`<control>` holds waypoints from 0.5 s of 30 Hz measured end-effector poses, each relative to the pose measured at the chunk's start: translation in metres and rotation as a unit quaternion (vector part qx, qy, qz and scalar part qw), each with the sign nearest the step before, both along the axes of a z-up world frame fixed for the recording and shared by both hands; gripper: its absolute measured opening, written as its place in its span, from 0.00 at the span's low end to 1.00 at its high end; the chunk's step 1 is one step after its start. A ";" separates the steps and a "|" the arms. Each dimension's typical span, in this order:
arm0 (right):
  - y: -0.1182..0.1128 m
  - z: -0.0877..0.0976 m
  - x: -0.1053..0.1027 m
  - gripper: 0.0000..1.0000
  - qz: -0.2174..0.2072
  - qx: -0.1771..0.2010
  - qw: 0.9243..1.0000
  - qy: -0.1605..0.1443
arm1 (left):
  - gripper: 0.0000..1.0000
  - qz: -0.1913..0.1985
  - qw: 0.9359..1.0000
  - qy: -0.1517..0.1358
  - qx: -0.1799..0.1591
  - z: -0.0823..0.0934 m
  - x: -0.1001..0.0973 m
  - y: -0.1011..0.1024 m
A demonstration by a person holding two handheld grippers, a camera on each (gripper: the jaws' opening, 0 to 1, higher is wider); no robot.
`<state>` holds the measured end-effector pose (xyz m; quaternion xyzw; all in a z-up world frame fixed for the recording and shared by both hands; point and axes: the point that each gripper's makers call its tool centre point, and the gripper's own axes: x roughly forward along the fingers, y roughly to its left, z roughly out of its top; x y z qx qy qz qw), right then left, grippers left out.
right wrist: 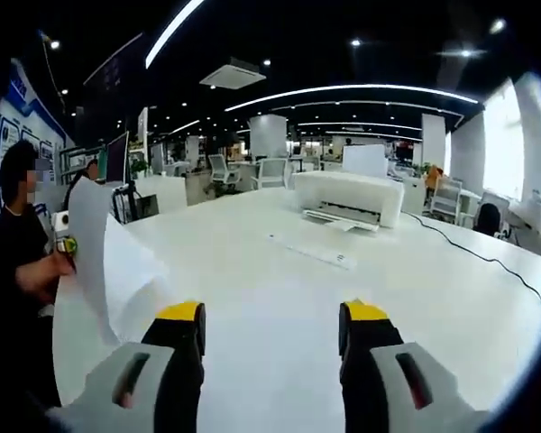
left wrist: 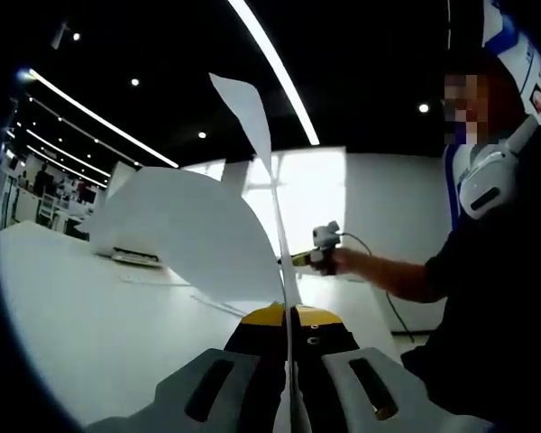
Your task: Organize the stack of printing papers by aligning and flattening the scattered papers on the table
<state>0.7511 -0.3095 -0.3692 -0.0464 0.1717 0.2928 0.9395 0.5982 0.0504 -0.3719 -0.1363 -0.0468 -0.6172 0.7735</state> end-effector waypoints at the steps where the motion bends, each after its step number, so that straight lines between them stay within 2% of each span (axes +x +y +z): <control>1: -0.001 -0.002 0.001 0.56 -0.002 0.000 1.000 0.002 | 0.06 0.000 1.000 0.000 0.000 0.000 0.000 0.000; 15: -0.008 -0.016 0.008 0.57 -0.011 0.005 1.000 0.015 | 0.06 -0.001 1.000 0.001 0.001 -0.001 0.001 0.001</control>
